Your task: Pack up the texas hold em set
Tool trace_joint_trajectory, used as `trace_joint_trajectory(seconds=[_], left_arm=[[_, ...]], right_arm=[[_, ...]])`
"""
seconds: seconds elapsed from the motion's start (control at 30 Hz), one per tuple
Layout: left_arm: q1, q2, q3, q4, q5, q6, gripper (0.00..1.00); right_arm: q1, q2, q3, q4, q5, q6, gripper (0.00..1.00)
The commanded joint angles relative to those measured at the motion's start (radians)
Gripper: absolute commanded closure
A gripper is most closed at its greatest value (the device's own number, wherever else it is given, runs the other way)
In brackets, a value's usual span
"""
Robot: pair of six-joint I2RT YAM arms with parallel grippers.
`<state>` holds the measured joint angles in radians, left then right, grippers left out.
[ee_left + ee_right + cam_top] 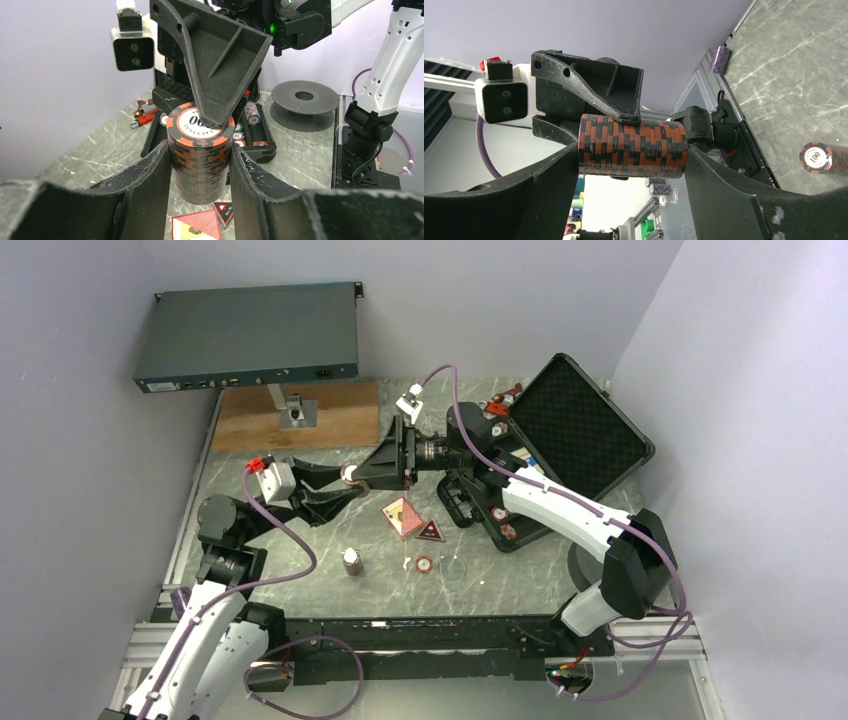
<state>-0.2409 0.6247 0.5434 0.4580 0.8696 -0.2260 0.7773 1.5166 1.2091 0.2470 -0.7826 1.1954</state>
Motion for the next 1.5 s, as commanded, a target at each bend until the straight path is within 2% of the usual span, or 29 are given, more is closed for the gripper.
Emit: trace_joint_trajectory(seconds=[0.0,0.17,0.2,0.27,0.33,0.37,0.53,0.57,0.63,0.77,1.03,1.27,1.37,1.47], left_arm=[[-0.008,-0.017,0.012,0.045,-0.021,0.034,1.0],[-0.011,-0.016,0.016,0.026,-0.031,0.04,1.0],[-0.011,-0.017,0.016,0.025,-0.036,0.04,0.96],[-0.011,-0.019,0.019,0.016,-0.035,0.039,0.74],[-0.011,-0.02,0.02,0.005,-0.041,0.035,0.45],[-0.011,-0.02,0.02,-0.004,-0.047,0.038,0.37],[-0.011,-0.044,0.03,-0.067,-0.106,0.075,0.2],[-0.01,-0.048,0.03,-0.075,-0.119,0.074,0.11],[-0.011,-0.057,0.036,-0.097,-0.132,0.076,0.01],[-0.011,-0.063,0.053,-0.129,-0.142,0.083,0.0],[-0.011,-0.066,0.072,-0.173,-0.177,0.086,0.0],[-0.011,-0.088,0.072,-0.214,-0.145,0.161,0.0],[-0.011,-0.071,0.1,-0.278,-0.141,0.208,0.05],[-0.011,-0.048,0.148,-0.364,-0.19,0.215,0.1]], right_arm=[[0.013,-0.033,0.055,0.024,-0.004,0.0,0.29],[0.015,-0.027,0.059,0.019,-0.017,-0.008,0.54],[0.014,-0.028,0.06,0.016,-0.016,-0.012,0.58],[0.014,-0.031,0.059,0.002,-0.009,-0.025,0.66],[0.014,-0.033,0.062,-0.018,-0.005,-0.043,0.7],[0.014,-0.031,0.067,-0.028,-0.003,-0.052,0.73],[0.013,-0.031,0.097,-0.095,0.004,-0.124,0.79],[0.013,-0.031,0.107,-0.113,0.007,-0.14,0.81],[0.009,-0.026,0.137,-0.171,0.024,-0.192,0.82],[-0.007,-0.006,0.221,-0.344,0.075,-0.296,0.84],[-0.102,0.007,0.272,-0.463,0.131,-0.416,0.86],[-0.24,0.015,0.32,-0.625,0.269,-0.638,0.84],[-0.289,0.041,0.344,-0.682,0.331,-0.699,0.84],[-0.315,0.053,0.316,-0.653,0.36,-0.745,0.86]])
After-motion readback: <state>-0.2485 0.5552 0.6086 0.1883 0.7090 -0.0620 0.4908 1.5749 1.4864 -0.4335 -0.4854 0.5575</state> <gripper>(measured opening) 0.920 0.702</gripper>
